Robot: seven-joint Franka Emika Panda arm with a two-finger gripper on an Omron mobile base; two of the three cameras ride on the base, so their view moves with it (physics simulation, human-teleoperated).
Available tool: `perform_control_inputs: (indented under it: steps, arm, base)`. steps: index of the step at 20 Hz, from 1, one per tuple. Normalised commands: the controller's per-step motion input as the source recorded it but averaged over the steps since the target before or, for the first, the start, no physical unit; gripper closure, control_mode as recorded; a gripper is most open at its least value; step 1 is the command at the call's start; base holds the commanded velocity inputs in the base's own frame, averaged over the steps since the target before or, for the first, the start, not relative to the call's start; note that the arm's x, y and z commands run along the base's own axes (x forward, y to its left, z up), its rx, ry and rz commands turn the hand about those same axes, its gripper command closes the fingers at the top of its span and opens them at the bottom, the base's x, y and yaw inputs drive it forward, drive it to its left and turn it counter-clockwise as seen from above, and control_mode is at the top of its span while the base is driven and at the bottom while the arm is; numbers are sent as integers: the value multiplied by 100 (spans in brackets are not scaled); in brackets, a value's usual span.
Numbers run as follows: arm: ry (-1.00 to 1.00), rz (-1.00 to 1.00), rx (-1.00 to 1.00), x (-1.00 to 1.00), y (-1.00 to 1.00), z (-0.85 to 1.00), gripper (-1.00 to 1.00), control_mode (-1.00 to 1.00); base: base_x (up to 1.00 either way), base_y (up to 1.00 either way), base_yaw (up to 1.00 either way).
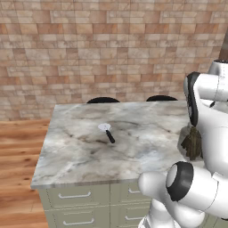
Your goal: Pick the jar and jar from the dining table and place them in the open cabinet. Close the cabinet after placing the objects.
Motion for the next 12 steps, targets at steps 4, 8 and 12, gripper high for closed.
perform_control_inputs:
  steps: [4,8,12]
  arm:
    - [2,-4,0,6,0,-18,-100,-100]
    - [4,-2,0,7,0,-17,-100,-100]
    - [4,-1,0,5,-1,-22,-100,-100]
  base:
    - [0,0,0]
    - [0,0,0]
    - [0,0,0]
